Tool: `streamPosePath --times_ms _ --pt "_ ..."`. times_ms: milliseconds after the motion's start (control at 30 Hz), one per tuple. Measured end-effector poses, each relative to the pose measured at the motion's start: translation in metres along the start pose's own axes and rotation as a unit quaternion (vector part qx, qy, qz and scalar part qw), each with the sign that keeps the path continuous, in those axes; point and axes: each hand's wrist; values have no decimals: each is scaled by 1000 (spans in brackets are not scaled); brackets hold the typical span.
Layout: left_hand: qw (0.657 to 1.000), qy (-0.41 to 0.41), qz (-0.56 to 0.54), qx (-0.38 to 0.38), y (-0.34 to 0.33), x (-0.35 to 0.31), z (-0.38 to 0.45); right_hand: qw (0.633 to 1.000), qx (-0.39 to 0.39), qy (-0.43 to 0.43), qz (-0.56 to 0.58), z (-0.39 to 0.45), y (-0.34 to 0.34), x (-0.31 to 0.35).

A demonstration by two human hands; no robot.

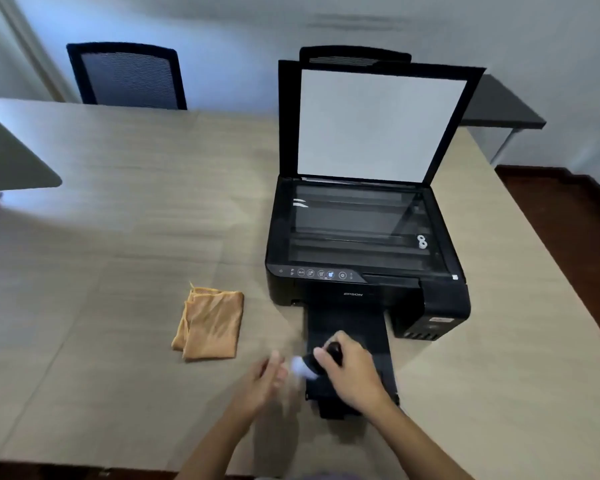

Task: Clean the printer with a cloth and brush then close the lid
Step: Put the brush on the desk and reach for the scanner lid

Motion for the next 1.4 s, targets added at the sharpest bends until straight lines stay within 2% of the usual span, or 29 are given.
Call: streamPosePath --times_ms 67,100,167,233,400,467,567,733,900,967,1067,1200,1300,1400 --pt "988 42 -148 22 13 -8 -5 997 50 -3 51 9 -37 15" --pt "982 42 -183 27 24 -10 -9 995 73 -21 67 16 -56 19" --pt "987 18 -156 13 47 -10 -18 989 116 -58 65 28 -92 24" --pt "994 3 -102 -32 69 -1 -24 986 152 -68 32 33 -118 34" --pt "984 7 -57 -169 110 27 -27 980 184 19 -74 30 -162 57" --pt "979 11 -33 -200 123 35 -22 974 195 47 -105 28 -174 63" --pt "972 13 0 -235 135 37 -13 970 208 66 -108 26 -185 63" --pt "965 -30 17 -261 138 33 3 966 208 98 -118 28 -188 62" --pt "961 -17 28 -275 137 42 15 961 216 124 -124 27 -178 59" --pt "951 -10 59 -303 134 44 16 961 214 131 -115 27 -166 58" --pt "915 -51 137 -375 126 24 12 972 180 139 -64 27 -128 57" --pt "893 -185 100 -398 112 -51 25 982 95 163 31 41 -39 50" --pt "879 -269 57 -390 97 -129 47 982 -39 177 48 67 62 44" --pt "874 -333 24 -353 72 -214 70 964 -202 150 84 103 169 38"
Point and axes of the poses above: each hand's wrist, its own z-axis towards the middle knuckle, its own y-axis out of the back of the hand, x = y × z, and after that the axes turned 8 degrees about -z, right-handed
